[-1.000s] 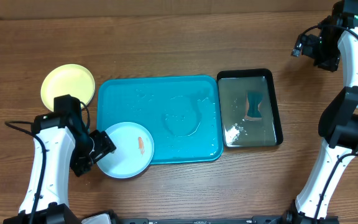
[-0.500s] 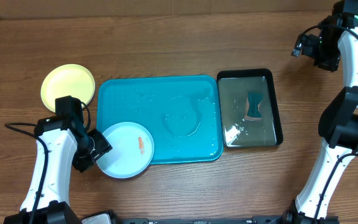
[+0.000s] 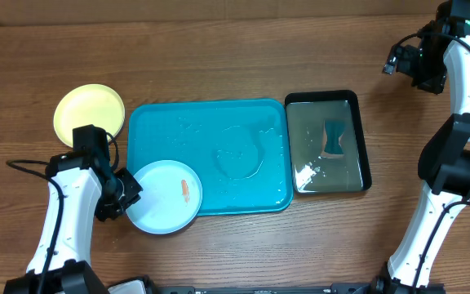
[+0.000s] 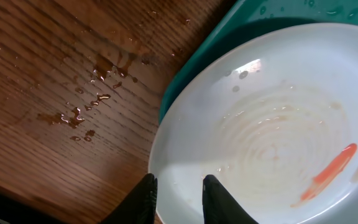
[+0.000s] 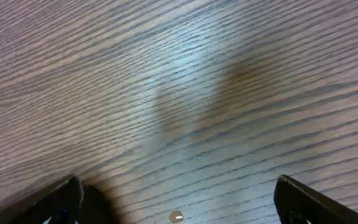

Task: Clean dirty plates on tray and stack at the side
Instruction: 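Grip light-blue plate rim and slide it rightward to tray center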

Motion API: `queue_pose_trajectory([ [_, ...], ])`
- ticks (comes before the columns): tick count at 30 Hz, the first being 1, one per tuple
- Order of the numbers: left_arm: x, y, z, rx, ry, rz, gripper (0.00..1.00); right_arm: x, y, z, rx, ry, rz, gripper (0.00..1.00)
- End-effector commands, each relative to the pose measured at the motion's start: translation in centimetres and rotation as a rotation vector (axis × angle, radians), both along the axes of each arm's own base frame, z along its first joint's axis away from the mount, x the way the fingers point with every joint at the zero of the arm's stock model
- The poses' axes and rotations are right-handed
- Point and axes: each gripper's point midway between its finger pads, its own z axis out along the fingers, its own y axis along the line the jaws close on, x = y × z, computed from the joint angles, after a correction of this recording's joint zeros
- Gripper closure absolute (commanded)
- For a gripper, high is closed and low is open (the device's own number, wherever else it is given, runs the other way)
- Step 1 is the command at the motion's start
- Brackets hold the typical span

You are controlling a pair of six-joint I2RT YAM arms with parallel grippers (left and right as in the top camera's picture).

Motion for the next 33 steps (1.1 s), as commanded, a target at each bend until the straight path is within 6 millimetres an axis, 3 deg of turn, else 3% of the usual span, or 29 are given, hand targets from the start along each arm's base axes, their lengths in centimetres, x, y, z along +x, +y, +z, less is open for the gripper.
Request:
queue_pose_trajectory([
  [1, -0.8, 0.2, -0.8, 0.015, 0.043, 0.004, 0.73, 0.6, -0.5, 1.9, -0.011, -0.049, -0.011, 0.00],
  [12, -3.2, -0.2, -3.8, 0.011, 0.096, 0.003, 0.66, 0.6, -0.5, 1.9, -0.011, -0.049, -0.011, 0.00],
  [16, -3.5, -0.3, -4.6, 0.010, 0.095, 0.004, 0.76, 0.6, -0.5, 1.9, -0.011, -0.049, -0.011, 0.00],
  [17, -3.1, -0.7, -4.6, -0.011, 0.073, 0.005, 0.92, 0.6, -0.5, 1.9, -0.011, -0.049, -0.011, 0.00],
  [18, -2.5, -1.2, -4.5, -0.045, 0.050, 0.001, 0.96, 0.6, -0.5, 1.9, -0.011, -0.049, -0.011, 0.00],
  [24, 0.8, -4.8, -2.8, -0.268, -0.104, -0.162, 0.96, 0.6, -0.5, 1.9, -0.011, -0.049, -0.011, 0.00],
  [29, 3.0, -5.6, -1.9, -0.276, -0.177, -0.179, 0.96, 0.6, -0.5, 1.9, -0.011, -0.049, -0.011, 0.00],
  [33, 4.6, -7.3, -1.7, -0.269, -0.229, -0.205, 0.96, 0.6, -0.5, 1.9, -0.011, -0.049, -0.011, 0.00],
])
